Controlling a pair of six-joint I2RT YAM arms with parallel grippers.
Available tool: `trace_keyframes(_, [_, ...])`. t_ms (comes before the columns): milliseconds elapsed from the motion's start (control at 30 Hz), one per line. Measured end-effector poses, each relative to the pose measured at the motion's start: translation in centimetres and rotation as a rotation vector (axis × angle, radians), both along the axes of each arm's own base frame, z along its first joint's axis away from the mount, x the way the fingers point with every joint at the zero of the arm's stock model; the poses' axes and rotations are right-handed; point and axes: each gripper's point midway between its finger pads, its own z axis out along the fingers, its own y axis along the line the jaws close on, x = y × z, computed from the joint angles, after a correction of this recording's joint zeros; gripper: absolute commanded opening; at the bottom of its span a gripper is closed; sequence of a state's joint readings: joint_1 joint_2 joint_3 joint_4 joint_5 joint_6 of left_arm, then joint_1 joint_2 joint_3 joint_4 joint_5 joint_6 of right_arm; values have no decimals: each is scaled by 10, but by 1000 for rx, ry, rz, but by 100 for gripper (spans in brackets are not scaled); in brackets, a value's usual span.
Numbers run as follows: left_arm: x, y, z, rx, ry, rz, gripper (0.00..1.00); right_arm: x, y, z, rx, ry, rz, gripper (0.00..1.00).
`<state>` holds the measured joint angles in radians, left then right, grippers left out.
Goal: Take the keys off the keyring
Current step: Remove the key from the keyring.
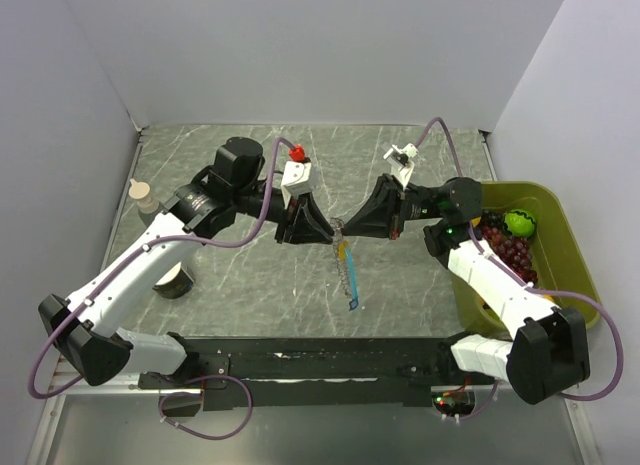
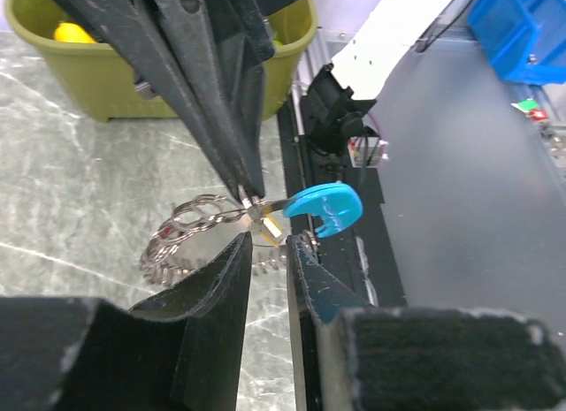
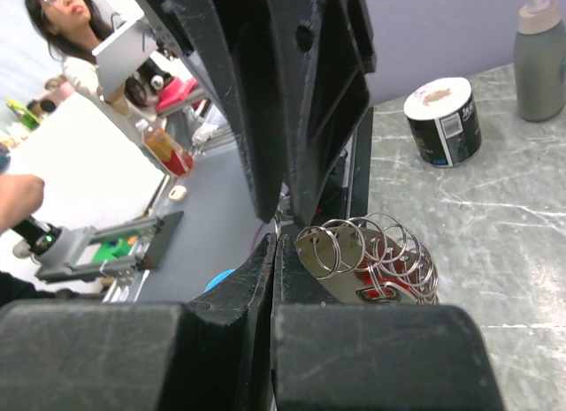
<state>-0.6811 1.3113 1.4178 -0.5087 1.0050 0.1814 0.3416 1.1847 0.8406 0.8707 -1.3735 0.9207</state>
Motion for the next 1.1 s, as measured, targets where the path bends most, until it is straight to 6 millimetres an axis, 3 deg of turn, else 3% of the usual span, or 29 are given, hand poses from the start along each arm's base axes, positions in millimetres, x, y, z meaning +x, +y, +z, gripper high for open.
trace_keyframes(167, [-1,-3,-1,-4,27,-21,33,0,0,1,10,6,-6,0])
trace_keyframes(733, [0,-7,3,-20,61,-25,31,8,2,1,24,-14,-42,0])
trace_keyframes(933, [4,-10,2,-22,75,-18,25,8,2,-2,25,-15,-48,0])
trace_keyframes(967, [5,-10,2,-21,78,-16,18,8,2,-3,24,-15,-48,0])
trace_keyframes(1100, [8,-12,0,-18,93,-5,6,7,1,-4,24,-16,-49,0])
